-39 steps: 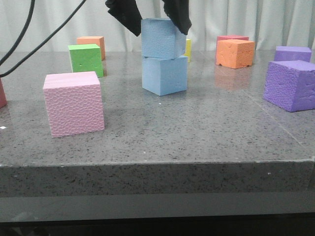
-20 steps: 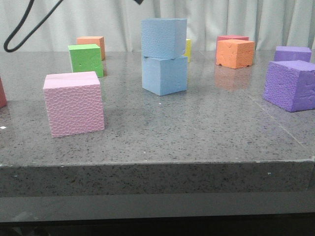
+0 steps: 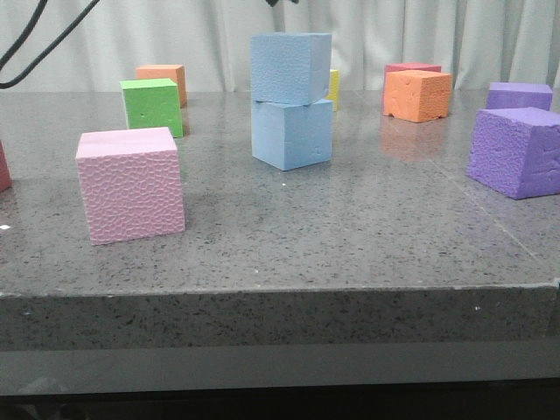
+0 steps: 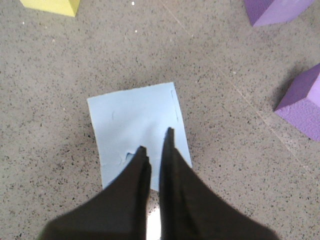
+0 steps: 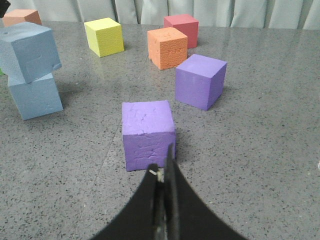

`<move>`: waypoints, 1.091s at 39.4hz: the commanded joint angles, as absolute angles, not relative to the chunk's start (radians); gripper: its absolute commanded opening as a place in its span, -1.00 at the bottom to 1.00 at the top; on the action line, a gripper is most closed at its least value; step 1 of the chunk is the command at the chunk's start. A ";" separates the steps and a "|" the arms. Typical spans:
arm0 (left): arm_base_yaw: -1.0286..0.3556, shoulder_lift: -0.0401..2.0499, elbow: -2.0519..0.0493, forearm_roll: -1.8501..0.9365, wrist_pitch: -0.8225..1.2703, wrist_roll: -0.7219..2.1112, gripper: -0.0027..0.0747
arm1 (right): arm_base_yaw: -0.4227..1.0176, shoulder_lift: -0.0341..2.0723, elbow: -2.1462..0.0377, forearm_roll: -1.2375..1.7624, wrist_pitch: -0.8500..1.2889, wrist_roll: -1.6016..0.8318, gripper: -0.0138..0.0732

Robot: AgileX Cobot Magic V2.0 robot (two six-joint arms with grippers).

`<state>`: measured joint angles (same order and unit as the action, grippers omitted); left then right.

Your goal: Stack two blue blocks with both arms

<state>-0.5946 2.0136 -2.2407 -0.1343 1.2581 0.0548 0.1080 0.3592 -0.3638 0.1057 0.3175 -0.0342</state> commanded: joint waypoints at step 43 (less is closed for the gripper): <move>-0.591 1.317 -1.641 0.210 1.233 -0.058 -0.98 | 0.101 0.367 -0.388 0.110 0.240 -0.045 -0.84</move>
